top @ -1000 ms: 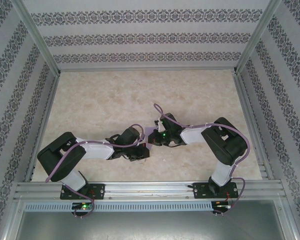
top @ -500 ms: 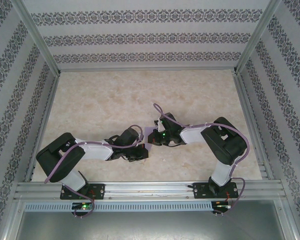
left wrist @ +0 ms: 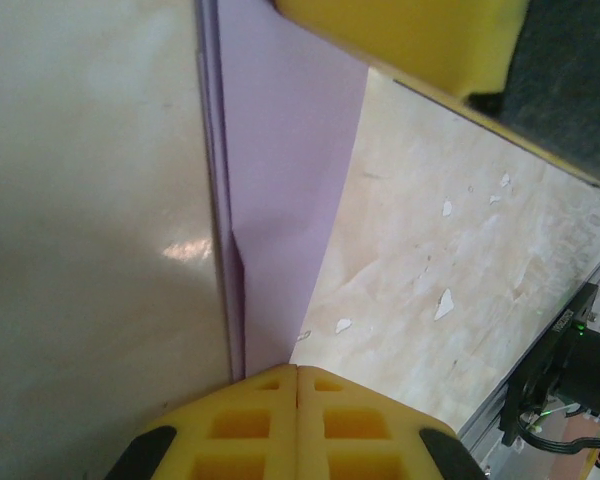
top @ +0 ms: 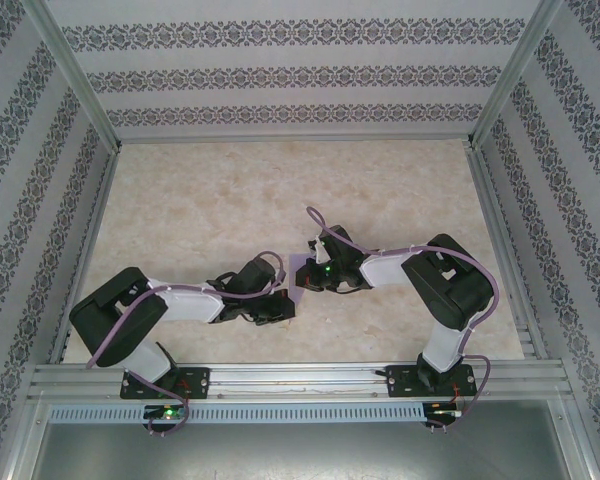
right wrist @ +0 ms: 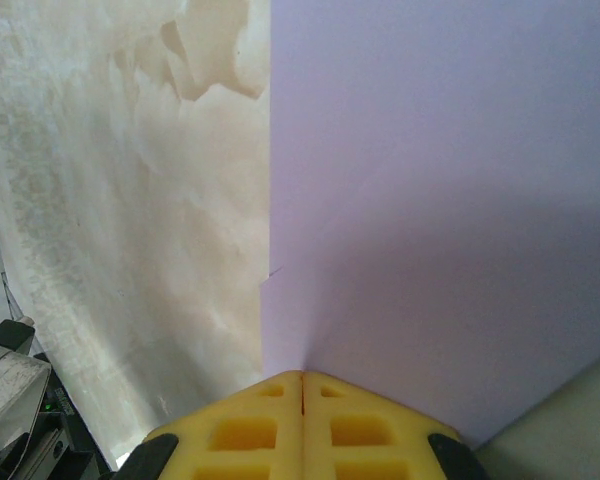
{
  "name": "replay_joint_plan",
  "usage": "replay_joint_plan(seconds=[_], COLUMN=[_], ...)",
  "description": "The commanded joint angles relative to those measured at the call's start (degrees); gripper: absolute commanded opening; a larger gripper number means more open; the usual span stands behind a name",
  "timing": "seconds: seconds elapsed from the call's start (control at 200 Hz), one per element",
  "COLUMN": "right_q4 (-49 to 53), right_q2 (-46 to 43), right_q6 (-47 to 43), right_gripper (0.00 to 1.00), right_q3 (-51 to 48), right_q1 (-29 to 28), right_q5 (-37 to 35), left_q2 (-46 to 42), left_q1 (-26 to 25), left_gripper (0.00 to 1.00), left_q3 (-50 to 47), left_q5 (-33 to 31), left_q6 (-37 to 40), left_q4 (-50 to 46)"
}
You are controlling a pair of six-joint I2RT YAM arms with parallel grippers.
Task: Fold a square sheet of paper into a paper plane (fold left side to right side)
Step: Fold the wing for the fifth time at the center of the table.
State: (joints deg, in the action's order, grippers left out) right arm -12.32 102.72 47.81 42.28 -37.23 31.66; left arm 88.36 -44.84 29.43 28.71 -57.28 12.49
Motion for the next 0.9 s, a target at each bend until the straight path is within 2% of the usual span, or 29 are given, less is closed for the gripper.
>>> replay_joint_plan(seconds=[0.0, 0.265, 0.525, 0.735, 0.894], right_q4=[8.4, 8.5, 8.7, 8.7, 8.7], right_q2=[6.0, 6.3, 6.0, 6.1, 6.1], right_q6=[-2.3, -2.4, -2.4, -2.3, -2.2], right_gripper=[0.00, 0.00, 0.00, 0.00, 0.00], right_q3=[-2.3, -2.0, -1.9, -1.9, -1.9], right_q1=[0.1, 0.2, 0.1, 0.1, 0.1], right_q5=[-7.9, -7.6, -7.6, -7.7, -7.7], left_q2=[-1.3, -5.0, -12.1, -6.0, -0.4], left_q1=[0.6, 0.5, 1.3, 1.4, 1.4], left_gripper=[0.04, 0.04, 0.04, 0.04, 0.04], left_q3=[-1.7, -4.0, -1.2, 2.5, 5.0], left_q5=[0.6, 0.4, -1.8, 3.0, 3.2], left_q6=[0.3, 0.3, 2.3, 1.7, 2.2], left_q4=[-2.2, -3.1, -10.3, -2.9, 0.0])
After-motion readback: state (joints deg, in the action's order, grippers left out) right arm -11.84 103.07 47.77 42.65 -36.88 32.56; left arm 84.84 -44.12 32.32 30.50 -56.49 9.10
